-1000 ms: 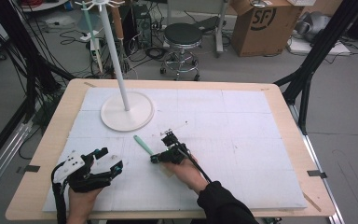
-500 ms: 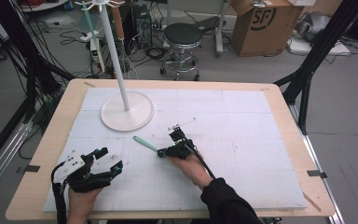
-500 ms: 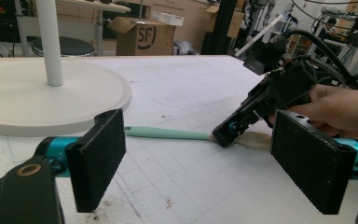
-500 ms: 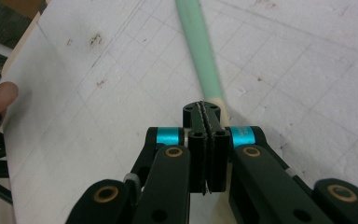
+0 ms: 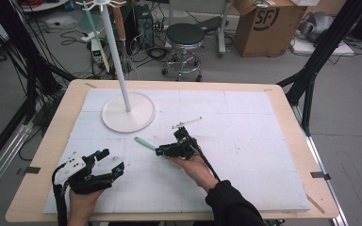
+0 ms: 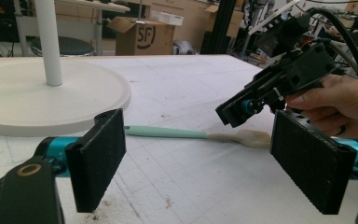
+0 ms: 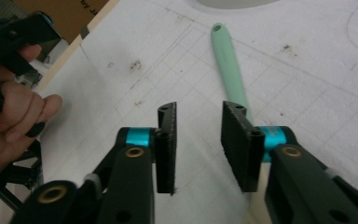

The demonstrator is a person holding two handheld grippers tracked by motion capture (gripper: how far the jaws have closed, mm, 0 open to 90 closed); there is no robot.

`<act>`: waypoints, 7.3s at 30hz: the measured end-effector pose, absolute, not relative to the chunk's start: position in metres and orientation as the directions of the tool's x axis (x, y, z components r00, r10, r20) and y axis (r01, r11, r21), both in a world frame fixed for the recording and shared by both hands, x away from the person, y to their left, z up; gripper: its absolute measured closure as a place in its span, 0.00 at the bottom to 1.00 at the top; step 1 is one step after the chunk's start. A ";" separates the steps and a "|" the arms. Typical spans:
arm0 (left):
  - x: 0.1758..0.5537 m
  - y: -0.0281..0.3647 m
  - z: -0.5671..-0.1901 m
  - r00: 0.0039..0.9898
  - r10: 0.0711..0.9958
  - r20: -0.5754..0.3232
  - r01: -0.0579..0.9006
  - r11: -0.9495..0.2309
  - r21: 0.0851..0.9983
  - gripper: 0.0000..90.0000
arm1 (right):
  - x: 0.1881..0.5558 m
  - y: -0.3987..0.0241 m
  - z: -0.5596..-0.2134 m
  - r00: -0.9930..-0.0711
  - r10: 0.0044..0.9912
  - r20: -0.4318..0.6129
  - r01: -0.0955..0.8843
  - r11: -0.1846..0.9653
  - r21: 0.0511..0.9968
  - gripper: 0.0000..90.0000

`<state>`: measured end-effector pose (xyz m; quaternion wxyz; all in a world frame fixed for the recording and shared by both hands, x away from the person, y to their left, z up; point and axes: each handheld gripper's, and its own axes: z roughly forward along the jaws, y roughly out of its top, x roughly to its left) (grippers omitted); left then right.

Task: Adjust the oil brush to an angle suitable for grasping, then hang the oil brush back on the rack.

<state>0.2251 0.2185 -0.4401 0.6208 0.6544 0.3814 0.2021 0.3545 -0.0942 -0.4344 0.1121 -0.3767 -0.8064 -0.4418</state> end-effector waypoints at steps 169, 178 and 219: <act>0.227 0.224 -0.441 0.622 0.748 -0.231 0.252 0.088 0.964 0.21 | 0.426 -0.062 -0.250 -0.842 0.270 0.467 0.355 -0.376 0.856 0.93; 0.227 0.226 -0.442 0.618 0.748 -0.241 0.255 0.100 0.962 0.21 | 0.434 -0.062 -0.247 -0.838 0.259 0.481 0.369 -0.379 0.848 0.93; 0.227 0.228 -0.441 0.616 0.750 -0.243 0.251 0.105 0.962 0.21 | 0.447 -0.057 -0.249 -0.826 0.247 0.507 0.397 -0.384 0.833 0.93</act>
